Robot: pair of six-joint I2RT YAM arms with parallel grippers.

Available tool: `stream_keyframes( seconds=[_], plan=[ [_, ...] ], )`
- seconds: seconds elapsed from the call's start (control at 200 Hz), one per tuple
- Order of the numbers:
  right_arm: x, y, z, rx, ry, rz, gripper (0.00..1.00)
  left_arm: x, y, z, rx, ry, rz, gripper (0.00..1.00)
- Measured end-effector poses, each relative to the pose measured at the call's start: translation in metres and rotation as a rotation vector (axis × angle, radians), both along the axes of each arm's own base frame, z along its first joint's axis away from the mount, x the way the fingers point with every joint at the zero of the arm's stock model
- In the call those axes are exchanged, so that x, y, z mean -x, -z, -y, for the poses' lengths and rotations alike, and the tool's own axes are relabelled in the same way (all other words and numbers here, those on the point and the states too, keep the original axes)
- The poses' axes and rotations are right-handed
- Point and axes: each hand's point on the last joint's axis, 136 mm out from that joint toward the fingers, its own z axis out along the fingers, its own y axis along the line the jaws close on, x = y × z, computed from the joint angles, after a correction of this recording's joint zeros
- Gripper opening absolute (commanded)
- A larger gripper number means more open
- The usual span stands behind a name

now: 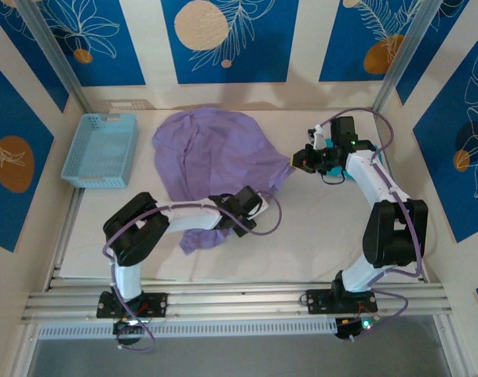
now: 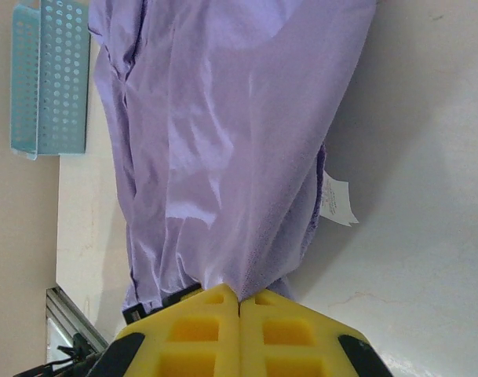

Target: Fold the inside-out t-shirt

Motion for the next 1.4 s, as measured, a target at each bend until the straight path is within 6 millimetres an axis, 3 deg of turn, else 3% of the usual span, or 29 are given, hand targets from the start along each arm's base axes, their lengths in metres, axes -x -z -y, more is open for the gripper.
stream_keyframes(
  seconds=[0.29,0.48,0.59,0.785,0.89,1.05,1.19,1.315,1.4],
  plan=[
    [0.000,0.002,0.000,-0.002,-0.001,0.002,0.00,-0.001,0.000,0.003,0.069,-0.016,-0.088,0.00],
    [0.002,0.010,0.002,0.012,0.006,-0.012,0.00,-0.024,-0.009,-0.014,0.134,-0.101,-0.098,0.00],
    [0.002,0.010,0.002,0.015,0.008,-0.010,0.00,-0.027,-0.034,-0.019,0.216,-0.128,-0.095,0.00],
    [0.002,0.011,0.003,0.016,0.009,-0.010,0.00,-0.021,-0.073,-0.005,0.365,-0.097,-0.100,0.00],
    [0.002,0.012,0.003,0.019,0.012,-0.011,0.12,-0.012,-0.079,-0.005,0.412,-0.092,-0.126,0.00],
    [0.001,0.020,0.011,0.068,0.048,-0.027,0.47,-0.002,-0.092,-0.011,0.492,-0.109,-0.158,0.00],
    [0.004,0.029,0.021,0.168,0.082,-0.014,0.58,-0.005,-0.103,-0.015,0.548,-0.136,-0.163,0.00],
    [0.041,0.026,0.005,0.206,0.033,0.059,0.64,-0.004,-0.106,-0.020,0.574,-0.157,-0.169,0.00],
    [0.074,0.016,-0.027,0.159,-0.081,0.176,0.68,-0.003,-0.108,-0.023,0.586,-0.166,-0.171,0.00]
  ],
)
